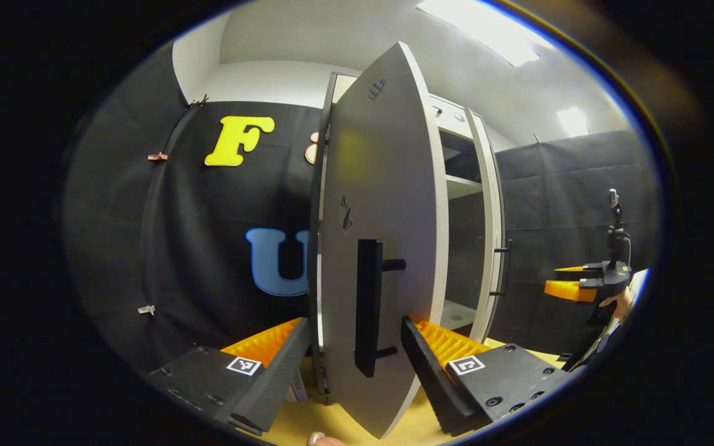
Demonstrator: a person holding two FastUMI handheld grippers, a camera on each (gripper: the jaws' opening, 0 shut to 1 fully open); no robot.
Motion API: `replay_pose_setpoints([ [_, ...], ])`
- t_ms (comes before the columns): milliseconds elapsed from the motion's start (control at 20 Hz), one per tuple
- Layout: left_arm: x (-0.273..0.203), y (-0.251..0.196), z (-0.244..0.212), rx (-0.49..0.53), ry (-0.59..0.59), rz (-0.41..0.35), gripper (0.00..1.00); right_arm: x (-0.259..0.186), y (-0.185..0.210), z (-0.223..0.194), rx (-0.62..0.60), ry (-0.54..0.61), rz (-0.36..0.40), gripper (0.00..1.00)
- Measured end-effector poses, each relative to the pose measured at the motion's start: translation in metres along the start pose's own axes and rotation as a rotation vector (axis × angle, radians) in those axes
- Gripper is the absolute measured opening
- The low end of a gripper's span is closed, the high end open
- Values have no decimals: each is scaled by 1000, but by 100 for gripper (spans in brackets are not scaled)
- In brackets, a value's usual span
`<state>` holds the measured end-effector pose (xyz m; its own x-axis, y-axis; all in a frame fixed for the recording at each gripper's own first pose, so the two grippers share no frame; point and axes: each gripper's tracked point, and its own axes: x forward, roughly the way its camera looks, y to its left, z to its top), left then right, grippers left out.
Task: Grasp the bottle in the cabinet with the left hand and place it on the coaster, then close the right door with the right hand and the left door with the left hand.
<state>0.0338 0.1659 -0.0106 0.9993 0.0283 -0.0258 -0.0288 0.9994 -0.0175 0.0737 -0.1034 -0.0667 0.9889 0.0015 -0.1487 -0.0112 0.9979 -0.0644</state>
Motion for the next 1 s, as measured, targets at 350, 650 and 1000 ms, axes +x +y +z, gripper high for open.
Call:
replay_pose_setpoints([
  [350,23,-31,1,43,-1,14,94,38,-19,2,31,-16,48,97],
  [650,62,-73,-7,2,-3,-32,94,57,-19,-3,13,-1,122,97],
  [1000,74,-97,-16,40,11,-42,94,40,-34,0,-22,-7,120,98],
])
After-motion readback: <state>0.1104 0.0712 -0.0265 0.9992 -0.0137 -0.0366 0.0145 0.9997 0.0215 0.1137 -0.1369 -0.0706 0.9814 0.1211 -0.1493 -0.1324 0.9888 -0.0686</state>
